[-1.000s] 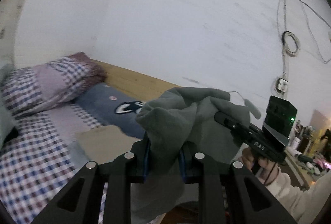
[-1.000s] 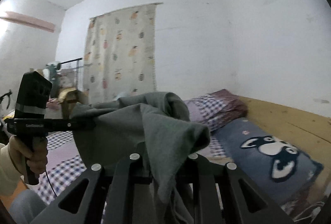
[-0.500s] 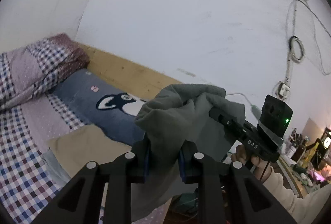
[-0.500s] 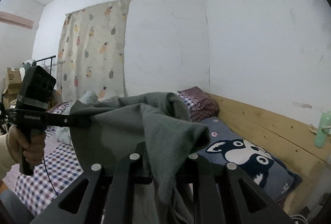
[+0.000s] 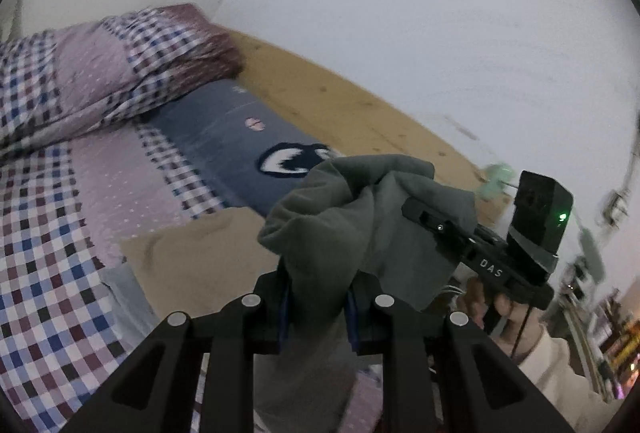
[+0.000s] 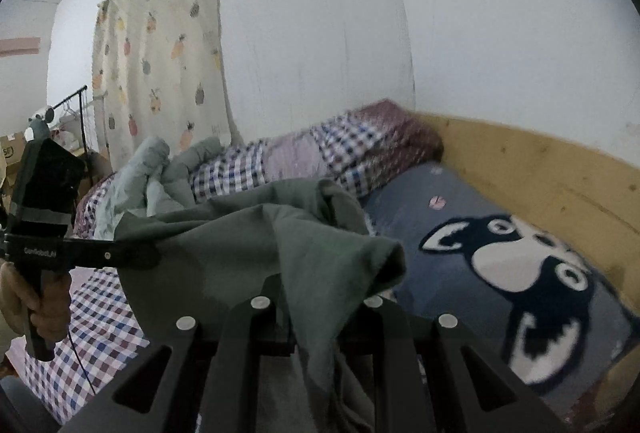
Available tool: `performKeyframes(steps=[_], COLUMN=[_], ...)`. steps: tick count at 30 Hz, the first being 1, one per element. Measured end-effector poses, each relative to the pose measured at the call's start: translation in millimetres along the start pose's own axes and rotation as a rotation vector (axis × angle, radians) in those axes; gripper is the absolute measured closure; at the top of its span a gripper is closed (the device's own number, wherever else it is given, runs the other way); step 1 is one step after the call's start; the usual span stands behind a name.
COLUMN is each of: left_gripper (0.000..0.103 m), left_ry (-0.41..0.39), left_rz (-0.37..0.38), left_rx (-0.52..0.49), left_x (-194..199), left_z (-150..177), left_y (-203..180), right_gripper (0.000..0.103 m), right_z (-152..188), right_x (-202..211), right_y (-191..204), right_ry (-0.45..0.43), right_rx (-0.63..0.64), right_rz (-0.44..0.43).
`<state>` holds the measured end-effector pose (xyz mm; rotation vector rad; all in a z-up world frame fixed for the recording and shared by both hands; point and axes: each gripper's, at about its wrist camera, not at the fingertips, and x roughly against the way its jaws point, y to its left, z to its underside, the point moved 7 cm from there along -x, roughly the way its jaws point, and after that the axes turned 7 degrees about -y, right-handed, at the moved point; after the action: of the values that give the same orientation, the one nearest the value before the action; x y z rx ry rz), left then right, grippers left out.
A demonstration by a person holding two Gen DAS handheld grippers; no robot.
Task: Fold clothes
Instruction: 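Lower the T-shirt onto the clothes stack and open both grippers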
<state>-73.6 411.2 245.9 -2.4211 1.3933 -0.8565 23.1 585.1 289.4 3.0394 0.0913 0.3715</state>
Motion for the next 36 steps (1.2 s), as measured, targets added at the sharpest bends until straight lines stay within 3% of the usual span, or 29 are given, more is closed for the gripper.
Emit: performKeyframes(steps=[8,13,21,26,27,31,32,36], left_gripper=[0.082,0.082,0.081,0.071,0.065,0.037,0.035,0.023], left_ry=[0.041,0.088,0.131,0.123,0.118,0.066,0.055,0.016], left_rz=[-0.115,-0.176,-0.24,-0.256,-0.259,-0.306,-0.306,-0.303], left_rx=[0.077,0.096,0.091,0.083,0.079,0.086,0.094,0.111], left_x=[-69.6,-110.0,-143.0,-143.4,-141.6,-122.5,-117.0,-83.0], left_z=[-4.8,8.4,35.8,43.2,43.1,34.3,31.7,22.8], left_y=[85.2,132.8,174.3,187.0,187.7,196.3,198.4,199.7], right_gripper=[0.089,0.089,0.089,0.086,0.085,0.065,0.053,0.032], right_z=[22.3,43.8,93.7,116.2,119.6,121.3,119.2,101.6], right_x=[-124.1,-188.2,-257.1,-280.3,-283.6,-287.8,-286.9,-276.4], right_y=[-27.2,-38.9,-50.2,-53.6,-54.6,-63.5,-66.4,-79.2], right_ry=[0.167,0.257,0.361,0.397,0.402,0.398,0.388,0.321], right_rx=[0.038,0.073,0.105,0.107,0.105,0.119,0.129,0.176], right_rz=[-0.015,-0.017,0.023,0.037,0.044,0.12,0.149,0.285])
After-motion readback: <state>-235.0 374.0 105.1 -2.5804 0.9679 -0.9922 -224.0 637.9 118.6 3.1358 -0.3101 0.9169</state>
